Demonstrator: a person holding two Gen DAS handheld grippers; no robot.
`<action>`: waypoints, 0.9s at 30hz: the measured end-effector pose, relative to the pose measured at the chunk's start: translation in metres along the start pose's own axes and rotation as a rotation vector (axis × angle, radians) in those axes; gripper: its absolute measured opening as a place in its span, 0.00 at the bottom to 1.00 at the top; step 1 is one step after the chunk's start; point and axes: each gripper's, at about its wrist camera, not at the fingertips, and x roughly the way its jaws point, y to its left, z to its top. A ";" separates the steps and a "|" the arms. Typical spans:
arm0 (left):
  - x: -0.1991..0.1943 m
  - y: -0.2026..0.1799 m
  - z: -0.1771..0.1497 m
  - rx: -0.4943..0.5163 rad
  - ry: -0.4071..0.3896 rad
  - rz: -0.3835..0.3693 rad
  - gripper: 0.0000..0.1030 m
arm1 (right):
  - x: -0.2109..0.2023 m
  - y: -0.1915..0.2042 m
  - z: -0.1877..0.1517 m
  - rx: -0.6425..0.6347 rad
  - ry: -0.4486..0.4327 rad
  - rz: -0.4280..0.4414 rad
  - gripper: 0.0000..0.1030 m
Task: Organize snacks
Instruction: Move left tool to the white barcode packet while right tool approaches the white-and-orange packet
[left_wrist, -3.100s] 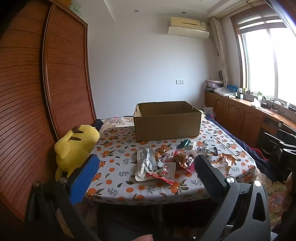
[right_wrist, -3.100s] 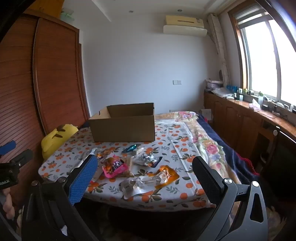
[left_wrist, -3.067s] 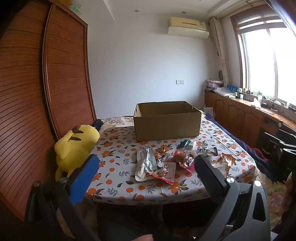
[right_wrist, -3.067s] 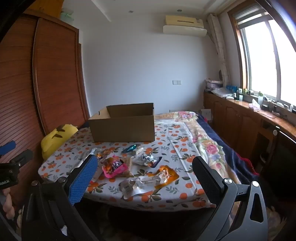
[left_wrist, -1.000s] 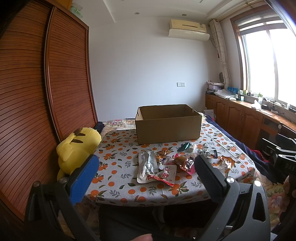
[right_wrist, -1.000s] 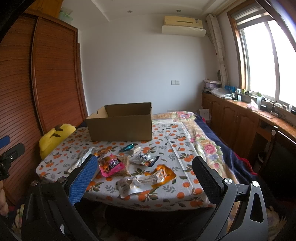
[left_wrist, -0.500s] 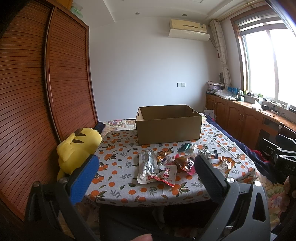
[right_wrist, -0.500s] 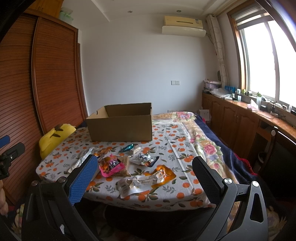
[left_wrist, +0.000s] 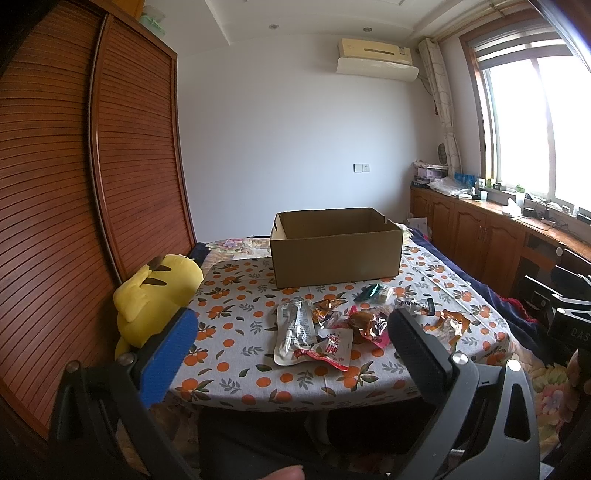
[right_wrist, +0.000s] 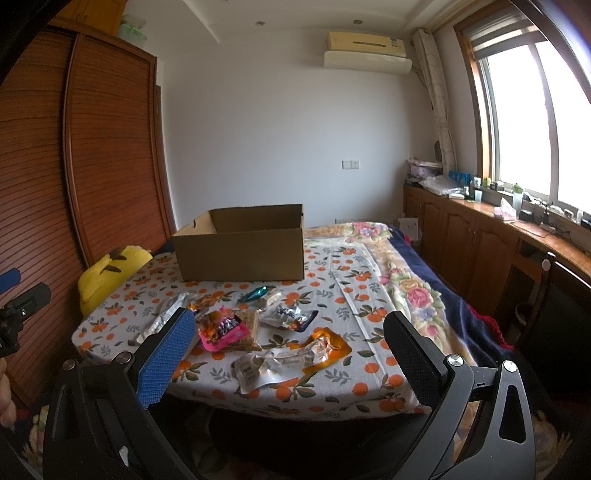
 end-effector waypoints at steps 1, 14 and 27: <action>0.000 0.000 0.000 0.000 0.000 0.000 1.00 | 0.000 0.000 0.000 0.000 0.001 0.000 1.00; 0.037 0.004 -0.015 0.000 0.112 -0.037 1.00 | 0.027 -0.004 -0.016 -0.004 0.071 0.023 1.00; 0.135 0.012 -0.032 0.005 0.240 -0.072 1.00 | 0.102 -0.023 -0.033 -0.032 0.176 0.048 1.00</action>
